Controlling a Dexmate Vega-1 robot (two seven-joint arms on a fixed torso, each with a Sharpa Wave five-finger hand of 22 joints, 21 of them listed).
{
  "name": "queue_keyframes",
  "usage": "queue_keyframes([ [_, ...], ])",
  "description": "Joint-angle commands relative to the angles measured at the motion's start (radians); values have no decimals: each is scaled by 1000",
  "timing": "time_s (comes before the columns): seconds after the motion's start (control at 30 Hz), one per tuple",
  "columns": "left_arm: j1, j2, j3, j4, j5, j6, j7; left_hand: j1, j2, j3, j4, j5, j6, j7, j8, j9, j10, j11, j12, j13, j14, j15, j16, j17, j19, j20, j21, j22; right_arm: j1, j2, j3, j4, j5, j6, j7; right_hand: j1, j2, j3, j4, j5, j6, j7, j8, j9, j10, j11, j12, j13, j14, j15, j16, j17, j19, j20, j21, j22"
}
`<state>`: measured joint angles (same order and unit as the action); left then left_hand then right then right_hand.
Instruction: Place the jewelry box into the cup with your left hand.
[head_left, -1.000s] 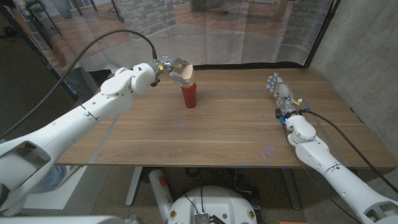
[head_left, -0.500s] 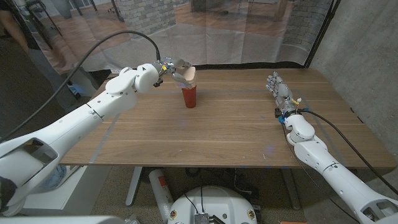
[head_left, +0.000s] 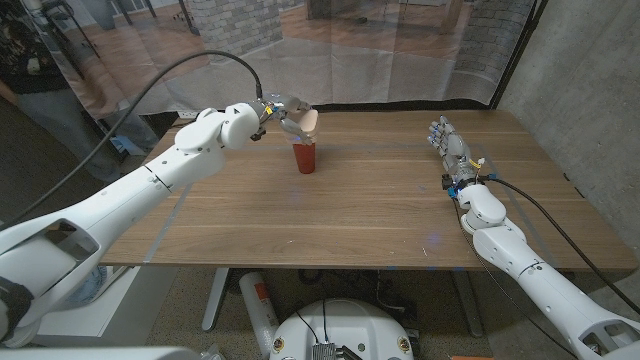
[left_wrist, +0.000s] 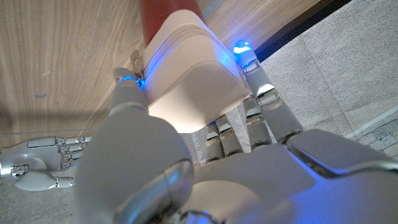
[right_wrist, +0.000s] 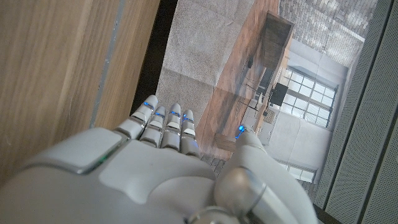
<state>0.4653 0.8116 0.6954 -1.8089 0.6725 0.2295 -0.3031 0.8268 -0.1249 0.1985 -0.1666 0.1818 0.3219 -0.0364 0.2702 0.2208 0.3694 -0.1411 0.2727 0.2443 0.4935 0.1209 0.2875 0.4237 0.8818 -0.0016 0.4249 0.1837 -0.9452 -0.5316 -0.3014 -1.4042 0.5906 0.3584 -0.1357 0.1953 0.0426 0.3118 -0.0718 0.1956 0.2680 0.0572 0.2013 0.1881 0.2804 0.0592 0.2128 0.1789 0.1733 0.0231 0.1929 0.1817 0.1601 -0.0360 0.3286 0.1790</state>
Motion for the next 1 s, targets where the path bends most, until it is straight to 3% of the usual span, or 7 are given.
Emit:
queue_keyframes([
  [0.03,3,1,0,-3,-12,10,-18,172,178,55,51,7,35,-24,4,3,23,-14,-5,3,177,-220,-3,3,-5,-3,-3,5,-11,-10,3,-18,0,-8,-4,0,8,1,-5,0,7,3,-4,4,9,3,-3,4,11,-1,-3,3,7,6,-5,3],
  [1.0,-56,-26,41,53,-30,30,-81,169,177,54,54,7,41,-24,3,3,29,-18,-9,4,183,-218,-12,10,-14,1,-6,6,-12,-7,6,-6,6,-2,0,-1,9,0,-6,0,6,3,-4,3,8,2,-4,4,13,1,-3,3,11,6,-14,3],
])
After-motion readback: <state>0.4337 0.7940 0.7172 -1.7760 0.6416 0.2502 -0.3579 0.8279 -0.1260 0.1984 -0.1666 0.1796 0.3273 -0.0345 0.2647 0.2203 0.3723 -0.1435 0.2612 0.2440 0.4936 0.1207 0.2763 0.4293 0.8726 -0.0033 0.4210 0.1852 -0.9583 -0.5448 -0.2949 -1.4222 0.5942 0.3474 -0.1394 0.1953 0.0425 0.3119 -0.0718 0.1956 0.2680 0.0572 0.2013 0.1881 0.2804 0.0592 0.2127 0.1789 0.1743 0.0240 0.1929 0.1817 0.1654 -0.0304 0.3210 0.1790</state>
